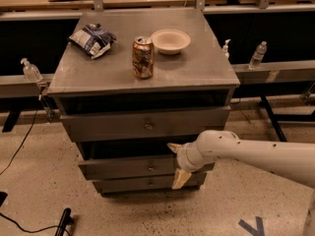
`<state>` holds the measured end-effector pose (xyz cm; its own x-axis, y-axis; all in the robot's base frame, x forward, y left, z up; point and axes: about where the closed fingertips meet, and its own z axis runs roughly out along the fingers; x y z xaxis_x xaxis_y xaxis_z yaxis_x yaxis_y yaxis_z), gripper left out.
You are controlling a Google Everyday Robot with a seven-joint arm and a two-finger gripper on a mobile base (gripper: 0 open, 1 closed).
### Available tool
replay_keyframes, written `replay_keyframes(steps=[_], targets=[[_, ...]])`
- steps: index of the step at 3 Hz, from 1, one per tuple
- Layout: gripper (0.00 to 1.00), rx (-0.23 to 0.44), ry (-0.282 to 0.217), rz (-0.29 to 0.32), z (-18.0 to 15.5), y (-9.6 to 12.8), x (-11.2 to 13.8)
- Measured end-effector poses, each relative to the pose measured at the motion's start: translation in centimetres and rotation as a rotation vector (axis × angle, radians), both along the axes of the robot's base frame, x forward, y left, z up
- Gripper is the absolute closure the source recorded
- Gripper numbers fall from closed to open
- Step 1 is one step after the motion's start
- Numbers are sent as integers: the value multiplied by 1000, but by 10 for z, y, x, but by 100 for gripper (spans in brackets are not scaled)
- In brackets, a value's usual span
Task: Open middle drawer
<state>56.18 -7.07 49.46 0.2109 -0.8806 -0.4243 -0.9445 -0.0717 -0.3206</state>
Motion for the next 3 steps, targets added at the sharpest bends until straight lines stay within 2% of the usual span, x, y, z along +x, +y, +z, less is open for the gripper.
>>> replay_keyframes(steps=[1,2,3], targets=[[15,1,35,-11,-23,1,7],[21,-14,78,2,-50,11,14],[22,-37,93,17,-62,21,20]])
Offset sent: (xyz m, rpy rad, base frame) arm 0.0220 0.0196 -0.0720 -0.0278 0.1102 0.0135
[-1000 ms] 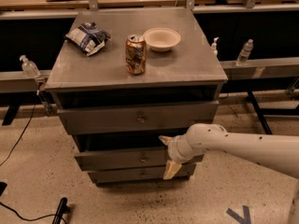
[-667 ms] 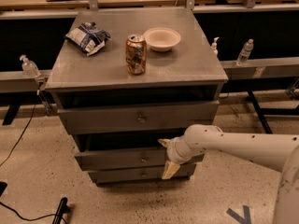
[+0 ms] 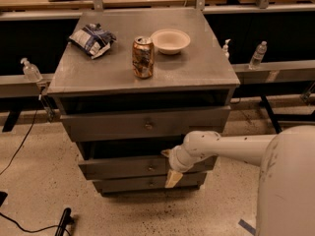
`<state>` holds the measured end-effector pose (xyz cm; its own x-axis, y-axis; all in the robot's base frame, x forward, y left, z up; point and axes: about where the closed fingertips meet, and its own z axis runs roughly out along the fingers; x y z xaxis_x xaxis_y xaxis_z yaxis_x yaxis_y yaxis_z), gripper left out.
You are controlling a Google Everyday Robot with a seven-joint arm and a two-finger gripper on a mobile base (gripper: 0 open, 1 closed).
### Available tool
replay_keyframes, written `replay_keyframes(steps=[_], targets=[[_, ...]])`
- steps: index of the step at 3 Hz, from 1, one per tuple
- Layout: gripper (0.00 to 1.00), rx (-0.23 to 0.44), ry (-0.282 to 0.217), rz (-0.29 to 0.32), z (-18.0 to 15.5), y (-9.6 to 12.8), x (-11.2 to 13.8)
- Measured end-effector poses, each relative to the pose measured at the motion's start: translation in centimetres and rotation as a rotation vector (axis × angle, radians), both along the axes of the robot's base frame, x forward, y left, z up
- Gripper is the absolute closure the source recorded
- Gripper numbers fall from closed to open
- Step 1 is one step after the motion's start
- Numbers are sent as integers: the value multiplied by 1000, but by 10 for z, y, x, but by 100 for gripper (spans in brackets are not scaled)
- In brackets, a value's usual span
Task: Open middle drawer
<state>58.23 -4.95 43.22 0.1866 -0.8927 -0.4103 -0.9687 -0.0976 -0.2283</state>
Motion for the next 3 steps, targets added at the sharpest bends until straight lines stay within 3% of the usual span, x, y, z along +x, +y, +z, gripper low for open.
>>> replay_keyframes(steps=[3], targets=[[25,-16,-33,-12,0,4,18]])
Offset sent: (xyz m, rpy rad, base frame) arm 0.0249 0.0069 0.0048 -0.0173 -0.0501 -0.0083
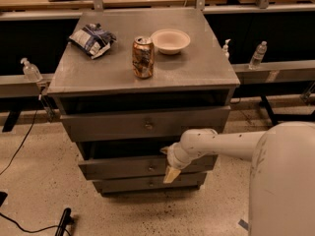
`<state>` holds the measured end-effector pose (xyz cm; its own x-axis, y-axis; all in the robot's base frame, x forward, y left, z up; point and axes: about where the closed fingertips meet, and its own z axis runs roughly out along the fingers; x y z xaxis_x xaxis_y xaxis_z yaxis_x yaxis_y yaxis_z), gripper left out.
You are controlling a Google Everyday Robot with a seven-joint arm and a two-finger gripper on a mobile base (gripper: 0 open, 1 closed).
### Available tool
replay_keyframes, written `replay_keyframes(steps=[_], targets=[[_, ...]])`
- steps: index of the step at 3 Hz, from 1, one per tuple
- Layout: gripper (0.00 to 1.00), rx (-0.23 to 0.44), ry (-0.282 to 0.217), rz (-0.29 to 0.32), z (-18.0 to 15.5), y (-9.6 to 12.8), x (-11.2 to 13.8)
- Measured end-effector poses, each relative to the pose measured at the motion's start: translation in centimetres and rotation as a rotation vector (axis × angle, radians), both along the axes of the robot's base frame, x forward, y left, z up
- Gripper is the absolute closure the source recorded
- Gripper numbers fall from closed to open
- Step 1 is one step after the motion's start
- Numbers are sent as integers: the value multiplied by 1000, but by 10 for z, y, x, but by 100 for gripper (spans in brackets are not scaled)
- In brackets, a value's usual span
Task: Open middle drawer
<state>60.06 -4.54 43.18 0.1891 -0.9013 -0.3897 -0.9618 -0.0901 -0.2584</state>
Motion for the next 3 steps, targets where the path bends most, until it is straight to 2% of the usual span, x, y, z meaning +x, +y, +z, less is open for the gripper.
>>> replay_keyframes(steps=[1,3], targets=[[26,4,26,15,-2,3,-11],[26,20,97,64,5,12,-60]])
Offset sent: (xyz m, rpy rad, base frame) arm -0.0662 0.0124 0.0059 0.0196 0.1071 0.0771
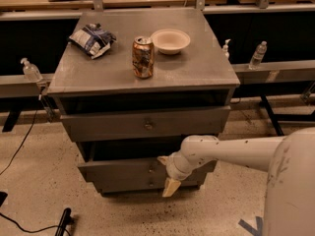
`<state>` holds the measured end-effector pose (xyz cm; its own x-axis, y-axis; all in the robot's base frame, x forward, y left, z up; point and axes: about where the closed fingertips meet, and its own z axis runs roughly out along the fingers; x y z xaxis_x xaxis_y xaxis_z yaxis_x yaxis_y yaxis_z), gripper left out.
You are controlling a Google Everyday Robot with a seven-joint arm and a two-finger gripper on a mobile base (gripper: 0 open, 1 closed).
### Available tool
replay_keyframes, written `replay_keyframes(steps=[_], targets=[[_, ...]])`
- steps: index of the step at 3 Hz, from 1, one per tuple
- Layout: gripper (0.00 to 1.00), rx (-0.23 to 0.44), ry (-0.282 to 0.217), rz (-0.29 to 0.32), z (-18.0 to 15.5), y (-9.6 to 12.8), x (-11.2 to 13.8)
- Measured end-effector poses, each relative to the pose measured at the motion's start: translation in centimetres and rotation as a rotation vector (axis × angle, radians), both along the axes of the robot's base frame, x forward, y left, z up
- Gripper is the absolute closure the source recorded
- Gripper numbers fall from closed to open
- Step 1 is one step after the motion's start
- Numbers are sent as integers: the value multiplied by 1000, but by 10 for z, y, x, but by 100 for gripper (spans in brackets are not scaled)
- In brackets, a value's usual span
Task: Open middle drawer
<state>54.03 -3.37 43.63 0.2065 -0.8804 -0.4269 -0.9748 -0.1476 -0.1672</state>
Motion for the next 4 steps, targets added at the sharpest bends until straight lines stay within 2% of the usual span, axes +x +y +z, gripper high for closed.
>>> replay_keyframes(steps=[1,2,3,4], targets=[[29,12,26,25,6,5,-20],[29,13,8,37,19,5,-23],[29,2,-42,35,35,-1,-10],[33,-4,-64,39,35,-6,11]])
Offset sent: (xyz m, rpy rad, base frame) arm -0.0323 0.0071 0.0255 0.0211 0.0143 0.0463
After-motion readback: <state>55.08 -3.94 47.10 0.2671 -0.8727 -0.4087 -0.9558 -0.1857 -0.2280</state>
